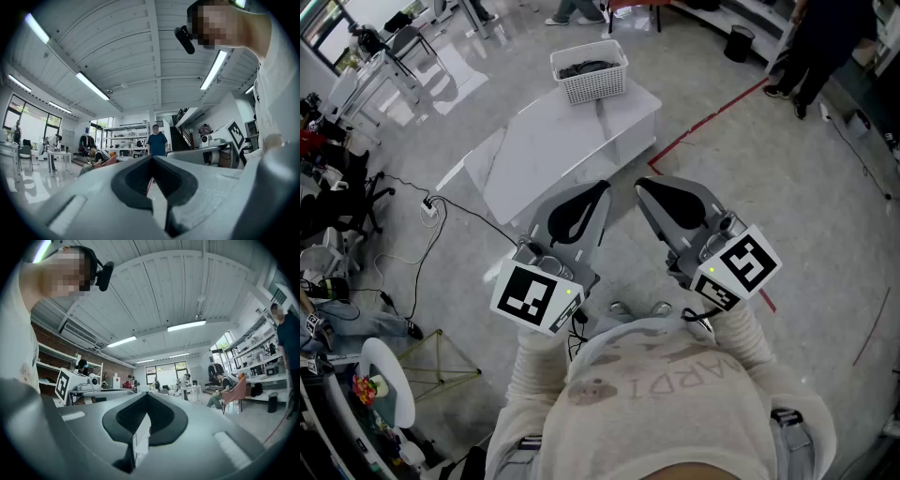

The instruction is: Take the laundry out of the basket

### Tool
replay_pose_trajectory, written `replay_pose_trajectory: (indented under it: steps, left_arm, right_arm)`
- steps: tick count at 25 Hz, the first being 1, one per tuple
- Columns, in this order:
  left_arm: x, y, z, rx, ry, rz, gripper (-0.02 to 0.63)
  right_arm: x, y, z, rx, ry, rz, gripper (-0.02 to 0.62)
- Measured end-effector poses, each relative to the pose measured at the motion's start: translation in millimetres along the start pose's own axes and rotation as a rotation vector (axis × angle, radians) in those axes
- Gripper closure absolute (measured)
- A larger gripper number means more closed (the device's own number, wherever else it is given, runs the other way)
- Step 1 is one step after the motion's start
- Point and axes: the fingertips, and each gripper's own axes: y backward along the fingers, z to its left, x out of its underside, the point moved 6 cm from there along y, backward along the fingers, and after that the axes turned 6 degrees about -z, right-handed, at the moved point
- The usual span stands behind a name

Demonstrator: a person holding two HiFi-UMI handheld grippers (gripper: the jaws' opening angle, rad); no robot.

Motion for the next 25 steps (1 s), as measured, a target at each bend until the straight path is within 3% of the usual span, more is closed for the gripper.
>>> replay_pose_trajectory:
  steps: [13, 19, 25]
  left_arm:
    - [-3, 16, 45, -0.001, 0.004, -0.014, 0.606]
    - [4, 24, 67, 0.027, 0.009, -0.019, 0.606]
    - [17, 8, 84, 0.058, 0.028, -0.019, 0.606]
  right_arm:
    - [3, -43, 10, 0.000, 0.025, 0.006, 0.568]
    - [12, -59, 12, 0.026, -0.012, -0.005, 0.568]
    - [22, -65, -3, 0.059, 0.014, 0.036, 0.568]
